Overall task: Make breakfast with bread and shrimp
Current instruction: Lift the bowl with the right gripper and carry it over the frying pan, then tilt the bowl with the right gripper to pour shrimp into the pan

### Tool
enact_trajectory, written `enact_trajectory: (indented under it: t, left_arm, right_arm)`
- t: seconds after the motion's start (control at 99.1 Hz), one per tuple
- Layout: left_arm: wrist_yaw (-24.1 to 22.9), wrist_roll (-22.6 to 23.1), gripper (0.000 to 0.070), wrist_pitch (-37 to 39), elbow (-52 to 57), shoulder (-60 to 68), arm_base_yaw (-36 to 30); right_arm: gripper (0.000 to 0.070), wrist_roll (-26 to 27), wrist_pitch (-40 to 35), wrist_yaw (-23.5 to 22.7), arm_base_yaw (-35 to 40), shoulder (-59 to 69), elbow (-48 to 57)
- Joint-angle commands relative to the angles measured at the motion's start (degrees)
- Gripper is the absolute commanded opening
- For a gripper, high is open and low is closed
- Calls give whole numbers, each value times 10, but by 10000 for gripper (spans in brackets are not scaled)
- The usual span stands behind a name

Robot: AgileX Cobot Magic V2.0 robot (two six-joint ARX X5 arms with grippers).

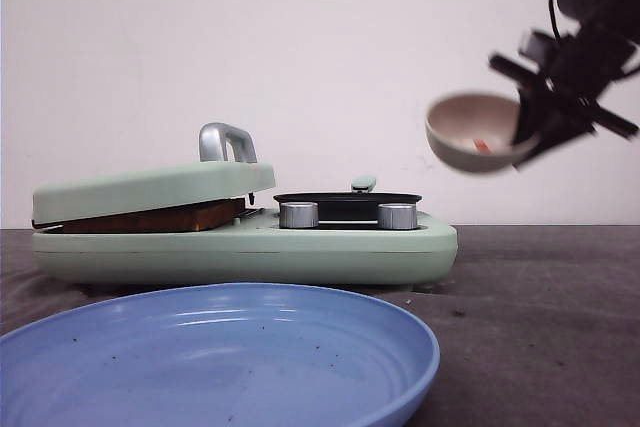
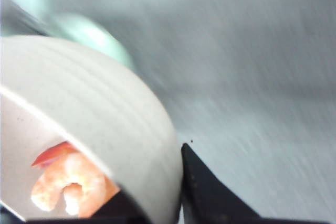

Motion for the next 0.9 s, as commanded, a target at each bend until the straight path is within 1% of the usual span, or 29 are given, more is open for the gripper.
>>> enact_trajectory:
  t: [0.0,0.141,0.222,0.293,0.343,0.373,0.434,0.464,0.525,0.616,0.747,0.888]
  left_arm:
    - [0,-2,394,6,2,1,0]
    - [0,-2,395,5,2,1,0]
    - [0,-1,395,2,2,1,0]
    - [0,-1,395,-1,2,1,0]
    - [0,-2,395,-4,2,1,0]
    - [0,-2,395,-6,2,1,0]
    - [0,-2,394,-9,2,1,0]
    - [0,-2,394,-9,2,1,0]
    - [0,-2,395,-9,2,1,0]
    - [0,-2,395,-9,2,1,0]
    - [0,-1,395,-9,2,1,0]
    - [2,1,395,-11,2,1,0]
  right_arm:
    - [1,6,16,-8,18,8,33]
    - [1,3,88,-6,59,8,47]
    - [1,-16,120,27,86,8,47]
    - [1,-54,143,80,114,8,47]
    - [1,-91,163,121,136,9,46]
    - [1,-115,175,154,150,9,46]
    - [1,-152,204,236,176,9,46]
    - [1,-171,220,268,188,9,46]
    - [1,-205,255,302,208,14,45]
    - [1,-233,314,327,227,15,33]
    - [1,-264,412,352,242,16,-19]
    - [1,-289,503,353,241,16,-86]
